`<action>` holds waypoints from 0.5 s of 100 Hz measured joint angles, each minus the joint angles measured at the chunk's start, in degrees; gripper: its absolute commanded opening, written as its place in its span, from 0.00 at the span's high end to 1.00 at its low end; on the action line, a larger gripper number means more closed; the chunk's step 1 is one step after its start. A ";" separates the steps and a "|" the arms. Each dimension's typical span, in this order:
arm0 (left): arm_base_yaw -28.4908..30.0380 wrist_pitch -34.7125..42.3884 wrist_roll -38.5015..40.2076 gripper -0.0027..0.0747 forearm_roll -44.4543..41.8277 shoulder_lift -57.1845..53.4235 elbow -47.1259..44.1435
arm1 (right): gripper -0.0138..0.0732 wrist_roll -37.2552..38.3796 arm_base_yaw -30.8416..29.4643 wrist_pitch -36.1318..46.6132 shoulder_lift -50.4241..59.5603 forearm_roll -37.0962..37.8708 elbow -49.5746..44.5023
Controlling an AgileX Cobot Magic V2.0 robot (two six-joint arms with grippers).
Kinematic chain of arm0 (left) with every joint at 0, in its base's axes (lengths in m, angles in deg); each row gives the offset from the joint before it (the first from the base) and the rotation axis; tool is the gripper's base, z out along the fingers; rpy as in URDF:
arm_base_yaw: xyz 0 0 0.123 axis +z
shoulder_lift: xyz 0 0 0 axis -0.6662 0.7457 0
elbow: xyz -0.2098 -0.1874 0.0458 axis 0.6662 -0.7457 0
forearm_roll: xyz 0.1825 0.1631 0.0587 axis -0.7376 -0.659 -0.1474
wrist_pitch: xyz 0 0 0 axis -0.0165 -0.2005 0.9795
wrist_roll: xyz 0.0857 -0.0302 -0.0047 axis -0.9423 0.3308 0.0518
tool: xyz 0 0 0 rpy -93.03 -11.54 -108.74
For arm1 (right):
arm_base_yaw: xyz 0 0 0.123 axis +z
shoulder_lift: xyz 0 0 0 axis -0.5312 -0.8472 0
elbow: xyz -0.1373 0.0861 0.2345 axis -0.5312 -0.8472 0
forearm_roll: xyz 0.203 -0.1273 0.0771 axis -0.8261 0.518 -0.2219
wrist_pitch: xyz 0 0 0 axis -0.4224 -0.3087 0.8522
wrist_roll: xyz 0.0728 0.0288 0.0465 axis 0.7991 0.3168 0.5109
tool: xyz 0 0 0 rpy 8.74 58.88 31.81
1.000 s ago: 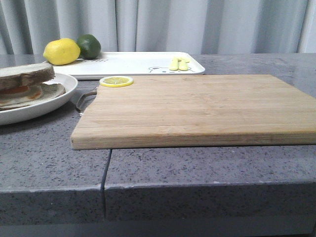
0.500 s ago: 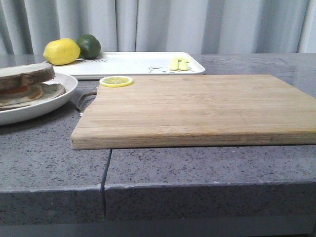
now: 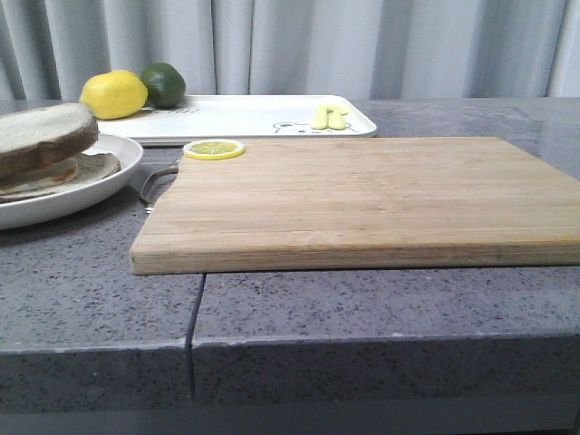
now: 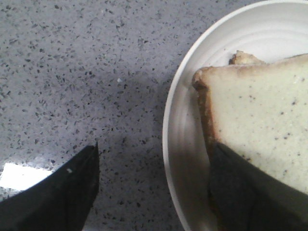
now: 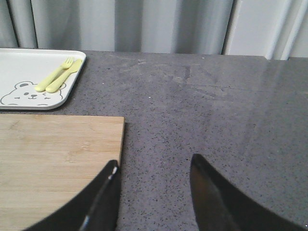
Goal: Place bread and move sandwich to tray
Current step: 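Move the left gripper to the plate rim and grasp it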
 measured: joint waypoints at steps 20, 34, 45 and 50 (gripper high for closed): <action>0.00 0.58 0.00 0.37 0.00 0.33 0.00 | 0.43 0.00 0.00 0.00 0.00 0.00 0.00; 0.00 1.08 0.00 0.37 0.00 0.36 0.00 | 0.43 0.00 0.00 0.00 0.00 0.00 0.00; 0.00 1.17 0.00 0.40 0.00 1.00 0.00 | 0.43 0.00 0.00 0.00 0.00 0.00 0.00; 0.00 1.17 0.00 0.43 0.00 1.43 0.00 | 0.43 0.00 0.00 0.00 0.00 0.00 0.00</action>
